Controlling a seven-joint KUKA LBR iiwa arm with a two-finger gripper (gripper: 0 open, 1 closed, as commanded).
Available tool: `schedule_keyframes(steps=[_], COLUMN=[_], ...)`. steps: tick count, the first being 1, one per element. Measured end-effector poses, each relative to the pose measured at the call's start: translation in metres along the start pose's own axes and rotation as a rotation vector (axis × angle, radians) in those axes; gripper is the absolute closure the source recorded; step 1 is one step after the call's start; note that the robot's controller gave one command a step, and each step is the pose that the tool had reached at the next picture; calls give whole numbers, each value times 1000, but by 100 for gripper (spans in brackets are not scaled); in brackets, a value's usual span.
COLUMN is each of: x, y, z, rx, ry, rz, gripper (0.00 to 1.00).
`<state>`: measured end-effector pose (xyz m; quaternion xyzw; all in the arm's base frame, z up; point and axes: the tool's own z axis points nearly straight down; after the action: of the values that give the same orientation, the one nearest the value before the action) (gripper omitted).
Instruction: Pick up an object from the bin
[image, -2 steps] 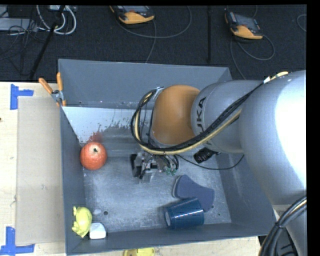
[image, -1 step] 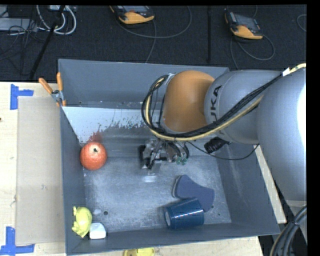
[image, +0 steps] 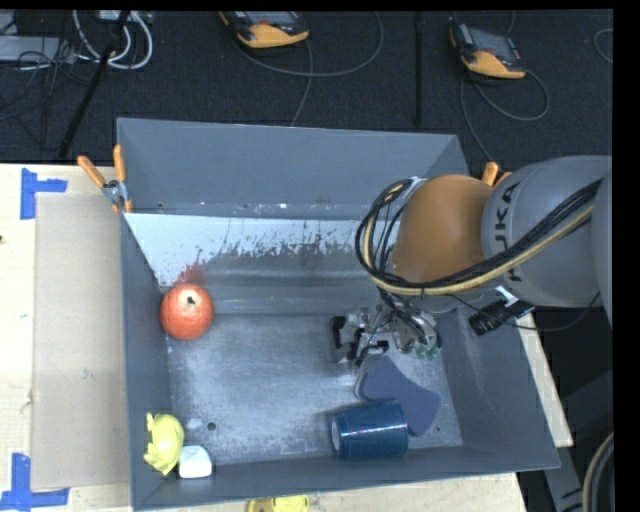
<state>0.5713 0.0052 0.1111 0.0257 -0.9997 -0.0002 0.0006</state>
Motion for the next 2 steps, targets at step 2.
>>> schedule_keyframes(steps=[2], x=[1], y=[-16], z=[28], rx=[0], ry=[-4], rz=[-34], gripper=[100])
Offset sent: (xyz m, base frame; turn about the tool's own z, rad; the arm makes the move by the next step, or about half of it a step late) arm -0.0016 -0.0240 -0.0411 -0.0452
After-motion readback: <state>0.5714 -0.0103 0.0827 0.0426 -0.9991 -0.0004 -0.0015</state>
